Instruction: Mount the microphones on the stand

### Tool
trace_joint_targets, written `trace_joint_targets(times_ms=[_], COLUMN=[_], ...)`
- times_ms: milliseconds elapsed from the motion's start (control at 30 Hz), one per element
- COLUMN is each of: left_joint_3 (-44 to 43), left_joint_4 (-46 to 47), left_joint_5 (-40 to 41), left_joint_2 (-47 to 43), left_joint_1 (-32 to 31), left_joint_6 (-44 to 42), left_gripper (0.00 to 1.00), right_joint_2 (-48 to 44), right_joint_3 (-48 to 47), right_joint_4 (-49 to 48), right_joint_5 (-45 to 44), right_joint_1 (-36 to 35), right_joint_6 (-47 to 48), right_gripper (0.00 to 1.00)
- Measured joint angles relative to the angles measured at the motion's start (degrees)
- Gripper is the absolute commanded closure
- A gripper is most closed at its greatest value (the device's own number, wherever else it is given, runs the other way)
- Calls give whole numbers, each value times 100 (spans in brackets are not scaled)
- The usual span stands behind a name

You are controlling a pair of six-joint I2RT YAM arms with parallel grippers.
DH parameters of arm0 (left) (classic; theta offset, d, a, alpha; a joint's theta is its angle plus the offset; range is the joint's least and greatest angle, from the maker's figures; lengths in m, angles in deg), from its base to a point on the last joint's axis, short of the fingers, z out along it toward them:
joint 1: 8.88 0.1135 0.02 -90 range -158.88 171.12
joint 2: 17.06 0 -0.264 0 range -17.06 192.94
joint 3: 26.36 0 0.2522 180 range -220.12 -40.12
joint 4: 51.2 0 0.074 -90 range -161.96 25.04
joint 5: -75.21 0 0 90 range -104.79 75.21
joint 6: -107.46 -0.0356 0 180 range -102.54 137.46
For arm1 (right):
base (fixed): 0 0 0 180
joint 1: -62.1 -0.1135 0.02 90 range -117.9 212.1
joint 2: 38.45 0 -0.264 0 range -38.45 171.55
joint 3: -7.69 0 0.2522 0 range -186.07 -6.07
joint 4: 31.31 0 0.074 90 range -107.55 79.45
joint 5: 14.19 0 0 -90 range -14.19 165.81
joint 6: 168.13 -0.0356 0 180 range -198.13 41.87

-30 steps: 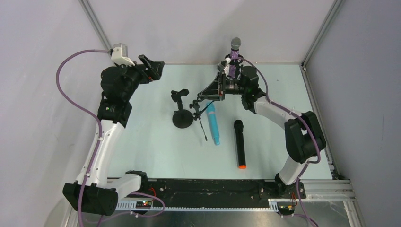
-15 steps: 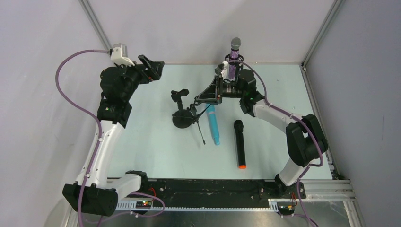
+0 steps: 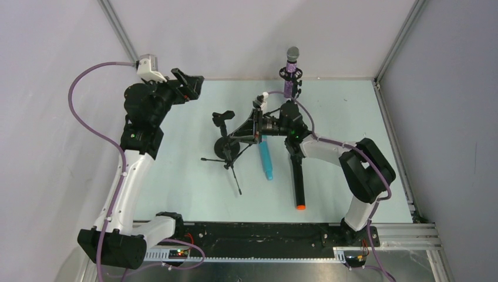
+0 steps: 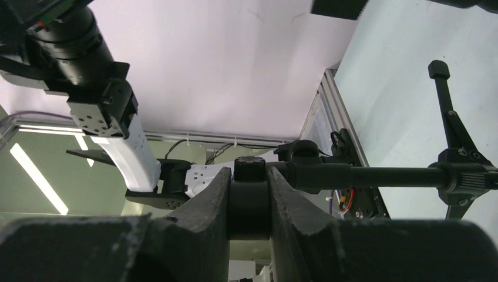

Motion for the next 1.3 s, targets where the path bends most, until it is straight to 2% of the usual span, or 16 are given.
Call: trace_joint_targets(times_ms=[333, 533, 700, 767, 800, 833, 867, 933, 1033, 1100, 1167, 1300], left_joint_3=[2, 2, 2, 2, 2, 2, 2, 2, 2, 2, 2, 2], left_joint_4=[0, 0, 0, 0, 2, 0, 0, 0, 0, 2, 2, 0], left_joint_5=[2, 4, 4, 4, 2, 2, 2, 4, 4, 4, 7, 9], left_joint_2=[-48, -61, -61, -61, -61, -61, -61, -61, -61, -61, -61, -61], left_joint_1=[0, 0, 0, -2, 0, 0, -2, -4, -4, -7, -9, -11], left_joint_6=[0, -2, -2, -2, -2, -2, -2, -2, -2, -2, -7, -42], left_gripper=[2, 2, 2, 2, 2, 2, 2, 2, 2, 2, 2, 2], right_joint_2=[719, 813, 752, 706, 695, 693, 693, 695, 697, 697, 697, 695], right_joint_3=[251, 494, 769, 946, 1036, 1102, 1152, 1241, 1333, 1390, 1458, 1558], right_joint_4=[-992, -1078, -1318, -1541, -1672, -1781, -1871, -1899, -1906, -1974, -2044, -2149], right_joint_5=[-599, -929, -1257, -1445, -1534, -1593, -1657, -1786, -1926, -2020, -2092, -2186], right_joint_1=[-385, -417, -422, -444, -457, -463, -470, -461, -448, -437, -428, -385], right_joint_6=[-529, -501, -540, -584, -623, -669, -675, -706, -737, -761, -769, -776], right_gripper=[100, 100, 82, 69, 60, 54, 43, 31, 19, 8, 2, 1])
